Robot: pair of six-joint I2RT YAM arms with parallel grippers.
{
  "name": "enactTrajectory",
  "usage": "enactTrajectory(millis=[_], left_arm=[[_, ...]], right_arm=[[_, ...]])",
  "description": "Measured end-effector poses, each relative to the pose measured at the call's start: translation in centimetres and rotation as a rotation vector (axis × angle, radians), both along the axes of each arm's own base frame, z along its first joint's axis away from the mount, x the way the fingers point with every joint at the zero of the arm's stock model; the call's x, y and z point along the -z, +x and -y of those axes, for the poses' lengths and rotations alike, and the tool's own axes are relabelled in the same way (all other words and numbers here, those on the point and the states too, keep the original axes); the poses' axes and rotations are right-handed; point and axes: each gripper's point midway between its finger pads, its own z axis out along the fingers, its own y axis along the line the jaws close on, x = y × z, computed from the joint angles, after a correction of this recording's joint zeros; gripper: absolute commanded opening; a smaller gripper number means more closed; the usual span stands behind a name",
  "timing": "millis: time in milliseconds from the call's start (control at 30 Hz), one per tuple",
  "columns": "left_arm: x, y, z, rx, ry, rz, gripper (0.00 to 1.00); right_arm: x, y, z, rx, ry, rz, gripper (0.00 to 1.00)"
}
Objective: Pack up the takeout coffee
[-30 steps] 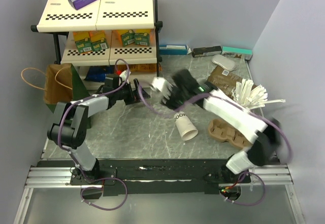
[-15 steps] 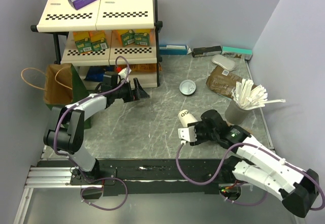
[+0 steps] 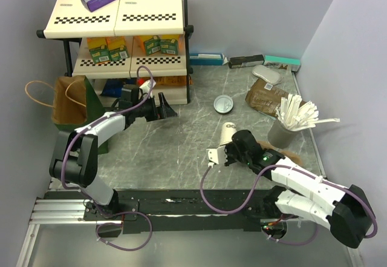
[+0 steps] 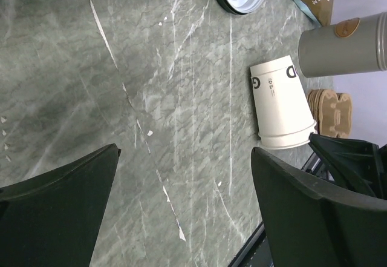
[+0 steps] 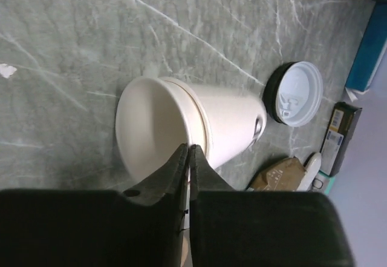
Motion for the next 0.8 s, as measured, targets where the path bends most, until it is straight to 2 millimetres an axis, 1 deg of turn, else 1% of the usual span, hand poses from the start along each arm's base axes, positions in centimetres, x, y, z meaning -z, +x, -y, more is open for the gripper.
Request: enactTrajectory(millis=[33, 133, 233, 300, 367, 467, 567, 600, 633, 700, 733, 800], left_arm=[[0.0, 0.0, 0.0, 0.0, 0.0, 0.0, 0.97], [0.0, 0.0, 0.0, 0.0, 0.0, 0.0, 0.97], [0.0, 0.0, 0.0, 0.0, 0.0, 0.0, 0.97], [0.0, 0.0, 0.0, 0.001, 0.0, 0.0, 0.97], [0.0, 0.0, 0.0, 0.002, -0.001, 0.0, 0.97], [-0.1, -0.1, 0.1, 0.006, -0.004, -0.001, 0.96], [-0.3, -0.4, 0.3, 0.026, -0.017, 0.002, 0.96], [-0.5, -0.8, 0.5, 0.043, -0.027, 0.006, 0.96], [-0.8, -1.1, 0.6, 0.06, -0.037, 0.012, 0.96], [-1.2, -1.7, 0.8, 0.093, -0.054, 0.027, 0.96], [-1.6, -2.2, 0.9, 0.11, -0.062, 0.036, 0.96], [-2.3, -2.8, 0.9, 0.134, -0.068, 0.063, 0.96]], right_arm=[[0.0, 0.1, 0.0, 0.003, 0.003, 0.002, 0.0], [-0.3, 0.2, -0.2, 0.015, 0.013, -0.006, 0.0], [-1.7, 0.5, -0.8, 0.046, 0.052, -0.03, 0.0], [-3.6, 0.9, -1.8, 0.075, 0.103, -0.066, 0.0], [-6.3, 1.5, -3.3, 0.101, 0.181, -0.093, 0.0], [-10.1, 2.0, -5.3, 0.133, 0.299, -0.15, 0.0], [-12.9, 2.2, -7.3, 0.166, 0.399, -0.251, 0.0], [-13.5, 2.4, -8.1, 0.181, 0.43, -0.294, 0.0], [-13.9, 2.7, -8.7, 0.2, 0.458, -0.343, 0.0], [-13.8, 3.3, -9.7, 0.241, 0.494, -0.432, 0.0], [-13.5, 3.6, -10.3, 0.264, 0.508, -0.487, 0.0], [-12.1, 4.3, -11.0, 0.32, 0.514, -0.584, 0.0]])
